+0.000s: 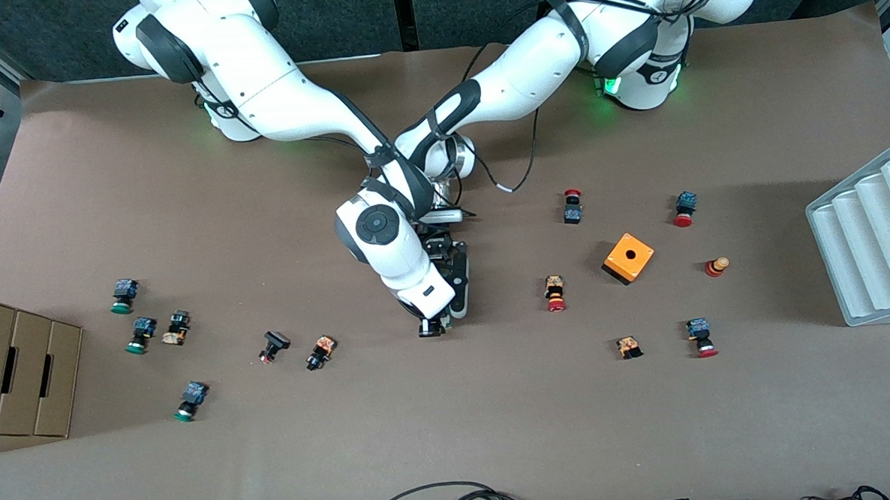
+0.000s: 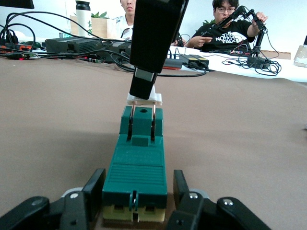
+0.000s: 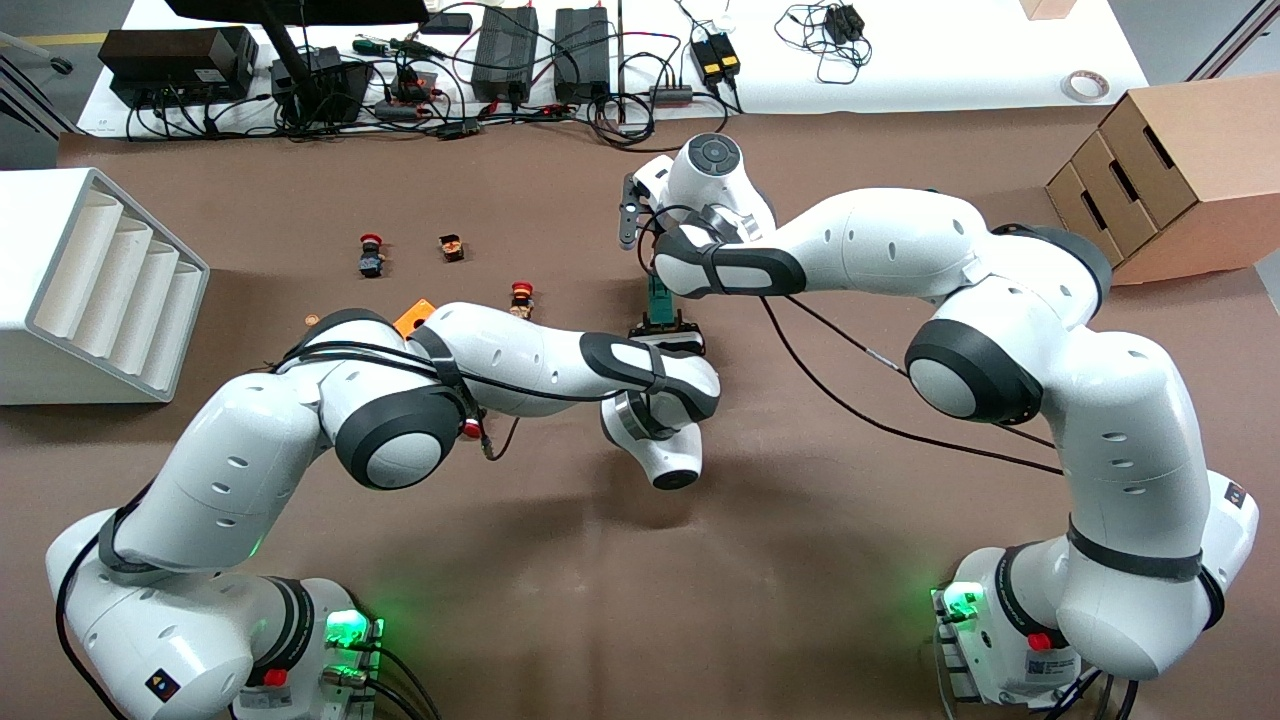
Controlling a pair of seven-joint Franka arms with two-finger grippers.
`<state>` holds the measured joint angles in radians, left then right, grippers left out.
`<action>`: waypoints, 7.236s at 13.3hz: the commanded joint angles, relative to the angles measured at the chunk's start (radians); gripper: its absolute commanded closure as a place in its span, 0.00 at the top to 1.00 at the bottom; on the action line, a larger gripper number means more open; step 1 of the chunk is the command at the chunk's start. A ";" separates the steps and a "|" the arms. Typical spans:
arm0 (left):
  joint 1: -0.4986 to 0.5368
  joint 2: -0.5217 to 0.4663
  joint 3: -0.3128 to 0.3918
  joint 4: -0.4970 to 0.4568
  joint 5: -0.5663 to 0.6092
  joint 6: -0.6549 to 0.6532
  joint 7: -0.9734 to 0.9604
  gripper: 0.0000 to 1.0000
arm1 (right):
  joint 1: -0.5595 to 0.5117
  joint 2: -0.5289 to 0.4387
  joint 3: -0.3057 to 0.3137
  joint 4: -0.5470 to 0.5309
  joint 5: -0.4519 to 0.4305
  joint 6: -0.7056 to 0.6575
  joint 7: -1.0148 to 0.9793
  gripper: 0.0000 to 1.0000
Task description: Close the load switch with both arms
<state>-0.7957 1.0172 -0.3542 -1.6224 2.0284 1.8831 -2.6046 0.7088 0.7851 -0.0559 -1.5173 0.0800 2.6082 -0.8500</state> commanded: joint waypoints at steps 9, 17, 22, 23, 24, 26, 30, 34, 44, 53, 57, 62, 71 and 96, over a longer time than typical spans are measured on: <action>-0.016 0.007 0.008 0.009 0.009 -0.007 -0.002 0.49 | -0.022 0.036 0.005 0.031 -0.016 0.042 0.003 0.38; -0.016 0.007 0.008 0.009 0.009 -0.007 -0.002 0.49 | -0.022 0.043 0.005 0.031 -0.016 0.056 0.003 0.38; -0.016 0.007 0.008 0.009 0.009 -0.007 -0.002 0.49 | -0.017 -0.006 0.005 0.025 -0.003 0.041 0.011 1.00; -0.016 0.007 0.008 0.009 0.009 -0.007 -0.002 0.49 | -0.015 -0.036 0.005 0.020 -0.003 0.023 0.011 1.00; -0.016 0.007 0.008 0.009 0.009 -0.007 -0.002 0.50 | -0.015 -0.062 0.004 0.020 -0.003 -0.011 0.011 1.00; -0.016 0.007 0.008 0.009 0.009 -0.007 -0.002 0.50 | -0.020 -0.107 0.002 0.019 -0.003 -0.043 0.016 1.00; -0.016 0.004 0.008 0.010 0.007 -0.007 -0.002 0.68 | -0.026 -0.239 -0.018 0.026 -0.003 -0.164 0.058 1.00; -0.014 0.000 0.005 0.015 -0.008 -0.005 0.114 0.99 | -0.029 -0.357 -0.030 0.028 -0.003 -0.243 0.127 1.00; -0.016 -0.084 -0.058 0.101 -0.421 -0.004 0.549 1.00 | -0.046 -0.507 -0.111 0.026 -0.002 -0.535 0.508 1.00; -0.005 -0.248 -0.057 0.099 -0.792 -0.015 1.104 1.00 | -0.376 -0.569 -0.119 0.020 0.017 -0.671 0.528 1.00; 0.023 -0.333 -0.055 0.101 -0.937 -0.039 1.432 1.00 | -0.489 -0.569 -0.120 0.025 0.017 -0.775 0.653 1.00; 0.111 -0.488 -0.054 0.105 -1.134 -0.109 1.860 1.00 | -0.598 -0.578 -0.130 0.028 0.014 -0.818 0.666 1.00; 0.390 -0.730 -0.052 0.148 -1.497 -0.242 2.233 1.00 | -0.735 -0.613 -0.127 0.026 0.006 -0.942 0.667 1.00; 0.777 -1.137 0.356 -0.192 -1.998 -0.154 2.620 1.00 | -0.701 -0.724 -0.002 -0.119 -0.065 -0.870 0.919 1.00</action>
<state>0.0248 -0.0577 -0.0293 -1.7233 0.0413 1.6924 0.0124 0.0218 0.0750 -0.0612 -1.6292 0.0182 1.7352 0.0615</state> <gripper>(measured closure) 0.000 0.000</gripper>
